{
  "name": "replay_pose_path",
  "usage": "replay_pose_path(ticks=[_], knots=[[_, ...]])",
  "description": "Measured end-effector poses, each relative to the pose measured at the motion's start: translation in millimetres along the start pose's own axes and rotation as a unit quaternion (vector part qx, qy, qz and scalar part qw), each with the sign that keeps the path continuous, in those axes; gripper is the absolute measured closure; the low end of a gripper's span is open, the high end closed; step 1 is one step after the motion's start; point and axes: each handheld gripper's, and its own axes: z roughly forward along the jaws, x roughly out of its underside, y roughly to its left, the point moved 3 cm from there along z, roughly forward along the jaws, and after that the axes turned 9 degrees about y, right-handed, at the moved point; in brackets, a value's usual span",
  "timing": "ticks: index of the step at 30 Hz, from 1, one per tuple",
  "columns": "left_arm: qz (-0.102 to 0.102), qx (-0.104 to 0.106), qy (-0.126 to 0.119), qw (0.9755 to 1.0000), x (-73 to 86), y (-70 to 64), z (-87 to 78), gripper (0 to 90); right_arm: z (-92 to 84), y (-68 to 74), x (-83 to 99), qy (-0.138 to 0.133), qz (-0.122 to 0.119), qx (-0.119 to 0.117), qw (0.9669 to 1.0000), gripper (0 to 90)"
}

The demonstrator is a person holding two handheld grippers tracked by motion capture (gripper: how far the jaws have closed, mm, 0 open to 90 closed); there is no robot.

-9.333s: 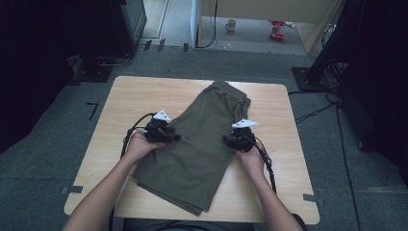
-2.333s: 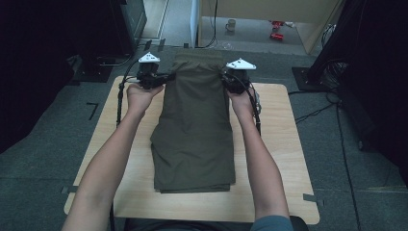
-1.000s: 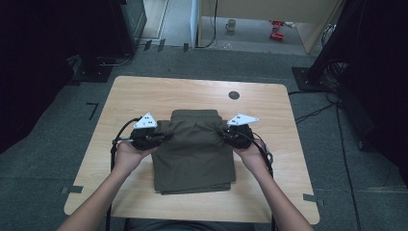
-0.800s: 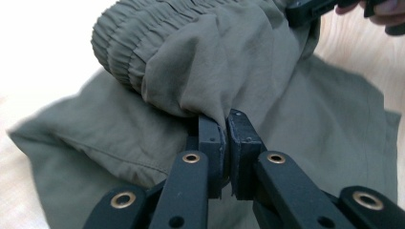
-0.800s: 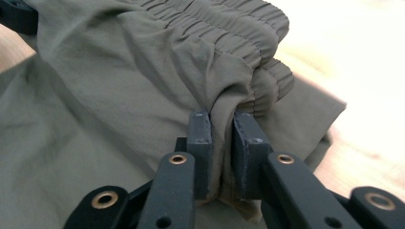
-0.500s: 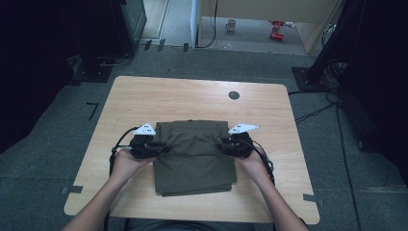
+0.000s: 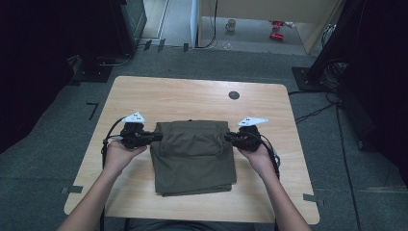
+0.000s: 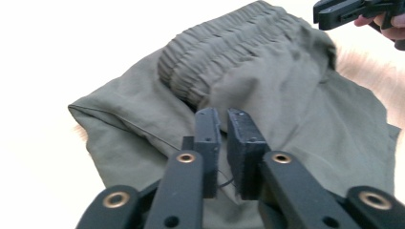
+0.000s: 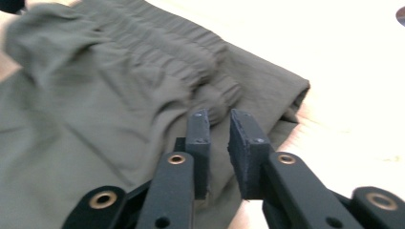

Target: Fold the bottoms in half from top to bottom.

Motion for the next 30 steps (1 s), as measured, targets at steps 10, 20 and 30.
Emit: replay_pose_path(ticks=[10,20,30], knots=[[-0.023,-0.011,0.030,0.9992,-9.0,26.0,33.0,90.0,29.1,-15.1,-11.4,0.029,0.014,0.021,0.9993,88.9],[-0.039,0.001,0.049,0.9981,-5.9,37.7,54.6,90.0,52.2,-21.4,-13.6,0.054,0.024,0.026,0.9979,89.6],[-0.028,0.009,0.046,0.9985,-7.5,30.5,68.9,90.0,64.0,-21.5,-11.1,0.035,0.057,-0.015,0.9977,89.8]])
